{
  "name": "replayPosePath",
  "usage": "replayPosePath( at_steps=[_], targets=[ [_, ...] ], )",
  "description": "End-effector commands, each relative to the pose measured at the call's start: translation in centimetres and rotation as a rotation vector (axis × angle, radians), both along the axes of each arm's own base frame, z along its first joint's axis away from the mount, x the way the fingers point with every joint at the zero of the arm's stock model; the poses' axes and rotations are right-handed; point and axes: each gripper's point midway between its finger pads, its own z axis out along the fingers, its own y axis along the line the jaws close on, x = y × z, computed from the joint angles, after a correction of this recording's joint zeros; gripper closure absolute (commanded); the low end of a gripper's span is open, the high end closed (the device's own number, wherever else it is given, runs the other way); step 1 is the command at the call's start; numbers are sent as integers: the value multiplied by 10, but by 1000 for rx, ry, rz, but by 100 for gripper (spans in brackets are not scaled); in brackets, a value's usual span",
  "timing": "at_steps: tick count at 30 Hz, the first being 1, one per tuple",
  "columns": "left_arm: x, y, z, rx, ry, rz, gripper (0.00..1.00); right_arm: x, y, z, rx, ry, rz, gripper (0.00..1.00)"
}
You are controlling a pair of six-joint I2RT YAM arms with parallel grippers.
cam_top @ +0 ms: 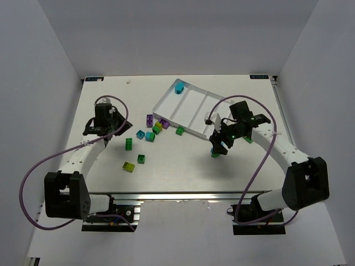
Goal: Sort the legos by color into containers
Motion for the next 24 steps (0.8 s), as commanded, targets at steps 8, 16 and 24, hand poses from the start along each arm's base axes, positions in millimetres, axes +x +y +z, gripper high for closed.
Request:
replayPosePath(
  at_steps=[8, 16, 24],
  targets=[
    [-12, -27, -57, -59, 321, 66, 42, 15, 80, 62, 252, -214, 375, 31],
    [-1, -33, -94, 104, 538, 125, 33, 22, 85, 63, 286, -216, 304, 28],
    [16, -26, -98, 166, 541, 164, 32, 12, 79, 57, 299, -231, 258, 27]
  ],
)
